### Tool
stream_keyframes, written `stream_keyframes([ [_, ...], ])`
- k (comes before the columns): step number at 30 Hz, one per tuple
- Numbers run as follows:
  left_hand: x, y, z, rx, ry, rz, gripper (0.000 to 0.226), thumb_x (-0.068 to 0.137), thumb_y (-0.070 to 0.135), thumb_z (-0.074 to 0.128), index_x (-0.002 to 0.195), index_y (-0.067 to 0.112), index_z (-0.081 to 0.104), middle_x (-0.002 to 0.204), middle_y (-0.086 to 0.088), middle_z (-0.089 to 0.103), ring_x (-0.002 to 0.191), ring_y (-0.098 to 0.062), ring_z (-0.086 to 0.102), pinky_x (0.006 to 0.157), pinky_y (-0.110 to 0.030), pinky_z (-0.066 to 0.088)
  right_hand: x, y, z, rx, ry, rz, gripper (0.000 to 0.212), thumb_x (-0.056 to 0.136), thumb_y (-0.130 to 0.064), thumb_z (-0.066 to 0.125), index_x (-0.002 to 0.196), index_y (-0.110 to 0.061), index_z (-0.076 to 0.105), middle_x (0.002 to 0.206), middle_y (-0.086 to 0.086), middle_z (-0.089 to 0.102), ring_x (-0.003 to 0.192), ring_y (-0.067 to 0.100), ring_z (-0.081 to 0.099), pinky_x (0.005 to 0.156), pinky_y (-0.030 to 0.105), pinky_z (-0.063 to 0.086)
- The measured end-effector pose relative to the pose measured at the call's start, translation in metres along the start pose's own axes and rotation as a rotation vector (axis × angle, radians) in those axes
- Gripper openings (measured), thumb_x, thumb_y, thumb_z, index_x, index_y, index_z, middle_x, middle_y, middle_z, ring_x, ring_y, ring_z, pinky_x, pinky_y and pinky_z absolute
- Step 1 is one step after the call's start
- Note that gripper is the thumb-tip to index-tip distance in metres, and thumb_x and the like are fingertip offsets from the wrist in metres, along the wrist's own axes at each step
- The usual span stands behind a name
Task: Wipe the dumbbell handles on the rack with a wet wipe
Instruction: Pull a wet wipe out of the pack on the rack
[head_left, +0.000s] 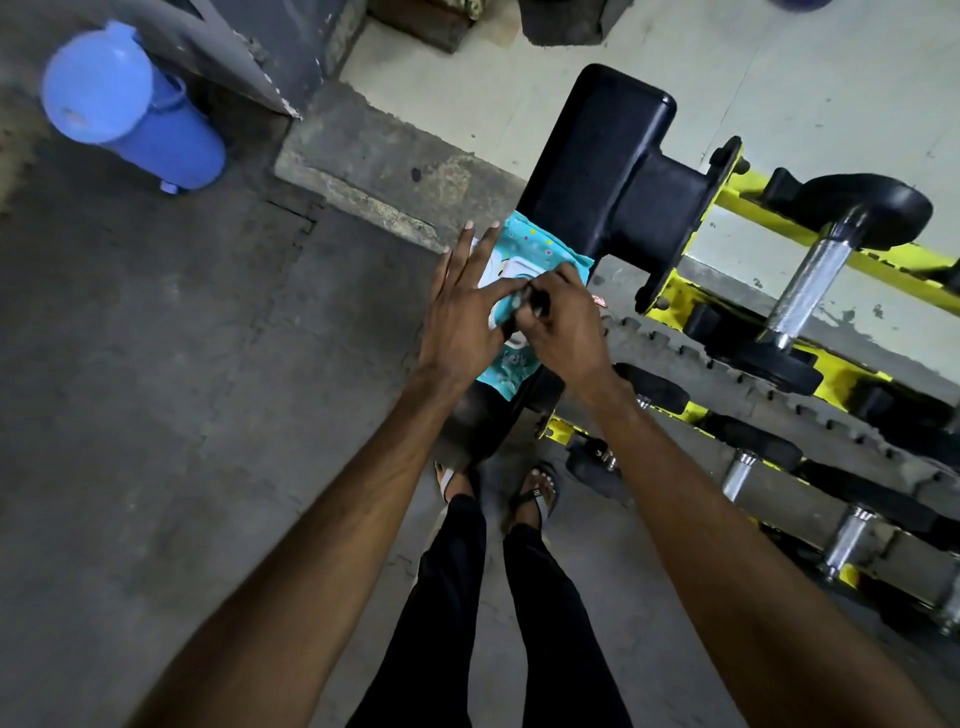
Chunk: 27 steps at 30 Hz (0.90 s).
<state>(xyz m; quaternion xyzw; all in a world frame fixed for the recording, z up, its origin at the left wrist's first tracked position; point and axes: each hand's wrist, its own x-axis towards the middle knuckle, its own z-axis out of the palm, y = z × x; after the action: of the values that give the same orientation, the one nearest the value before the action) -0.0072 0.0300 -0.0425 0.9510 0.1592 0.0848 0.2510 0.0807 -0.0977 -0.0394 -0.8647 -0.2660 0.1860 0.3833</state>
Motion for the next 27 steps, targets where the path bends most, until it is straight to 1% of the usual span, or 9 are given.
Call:
stream_keyframes([
  [2,0.0,-0.001,-0.001,-0.005,-0.01,-0.003,0.042,0.081,0.015,0.077,0.119,0.033,0.074,0.165,-0.011,0.031,0.155,-0.036,0.018,0.125,-0.044,0.011,0.002,0.003,-0.006,0.037,-0.058,-0.019,0.013,0.082,-0.021,0.06,0.086,-0.009,0.064,0.089,0.005,0.054,0.075,0.01,0.051,0.067,0.033,0.047],
  [5,0.001,0.001,-0.003,0.002,-0.018,-0.003,0.032,0.086,0.029,0.074,0.117,0.034,0.076,0.165,-0.011,0.033,0.155,-0.036,0.02,0.124,-0.051,0.016,0.003,0.002,-0.017,0.107,-0.124,-0.046,0.017,0.082,-0.023,0.057,0.08,-0.007,0.063,0.082,0.008,0.059,0.079,0.013,0.05,0.068,0.025,0.04],
  [8,0.001,0.001,-0.002,0.043,-0.023,-0.01,0.029,0.087,0.033,0.076,0.115,0.035,0.077,0.165,-0.011,0.032,0.155,-0.036,0.02,0.124,-0.053,0.018,0.001,-0.002,-0.026,0.212,-0.228,0.024,0.01,0.085,-0.014,0.057,0.076,-0.013,0.06,0.072,-0.005,0.057,0.072,0.004,0.05,0.064,0.017,0.037],
  [10,0.002,0.001,-0.003,0.068,-0.025,-0.008,0.03,0.086,0.034,0.079,0.115,0.036,0.077,0.165,-0.011,0.032,0.154,-0.035,0.021,0.124,-0.053,0.018,-0.001,-0.003,-0.028,0.268,-0.295,0.074,0.014,0.088,-0.011,0.056,0.075,-0.016,0.057,0.069,-0.007,0.055,0.063,0.001,0.049,0.059,0.02,0.038],
  [14,0.002,0.004,-0.002,0.063,-0.062,-0.014,0.032,0.086,0.035,0.077,0.118,0.036,0.076,0.166,-0.011,0.029,0.155,-0.035,0.019,0.125,-0.054,0.018,-0.003,0.002,-0.03,0.38,-0.329,0.138,0.016,0.091,-0.009,0.058,0.08,-0.02,0.061,0.078,0.001,0.065,0.076,0.022,0.063,0.073,0.034,0.05],
  [16,0.003,0.003,-0.002,-0.006,-0.071,-0.029,0.033,0.086,0.035,0.072,0.119,0.035,0.076,0.166,-0.012,0.029,0.155,-0.036,0.018,0.125,-0.053,0.016,-0.003,0.002,-0.026,0.382,-0.305,0.138,0.012,0.09,-0.01,0.058,0.082,-0.018,0.061,0.08,0.002,0.065,0.075,0.021,0.064,0.073,0.034,0.051],
  [19,0.005,-0.002,-0.004,-0.092,-0.097,-0.062,0.037,0.085,0.027,0.062,0.118,0.03,0.077,0.165,-0.011,0.032,0.155,-0.036,0.019,0.124,-0.047,0.013,-0.005,-0.001,-0.015,0.258,-0.204,0.1,0.008,0.089,-0.011,0.058,0.081,-0.014,0.059,0.072,-0.006,0.059,0.063,0.004,0.053,0.062,0.024,0.042],
  [22,0.006,-0.005,-0.006,-0.102,-0.099,-0.071,0.037,0.084,0.018,0.058,0.114,0.025,0.079,0.163,-0.01,0.036,0.154,-0.035,0.023,0.123,-0.047,0.018,-0.008,-0.005,-0.006,0.109,-0.104,0.06,0.011,0.091,-0.017,0.057,0.083,-0.011,0.061,0.073,0.0,0.059,0.064,0.013,0.052,0.059,0.03,0.039],
  [27,0.011,0.001,-0.01,-0.135,-0.078,-0.079,0.02,0.088,0.019,0.07,0.104,0.024,0.078,0.16,-0.012,0.042,0.152,-0.035,0.029,0.121,-0.05,0.025,-0.009,-0.009,-0.004,0.01,-0.003,0.073,0.016,0.096,-0.021,0.054,0.089,-0.008,0.061,0.078,0.004,0.061,0.067,0.016,0.052,0.059,0.029,0.033],
])
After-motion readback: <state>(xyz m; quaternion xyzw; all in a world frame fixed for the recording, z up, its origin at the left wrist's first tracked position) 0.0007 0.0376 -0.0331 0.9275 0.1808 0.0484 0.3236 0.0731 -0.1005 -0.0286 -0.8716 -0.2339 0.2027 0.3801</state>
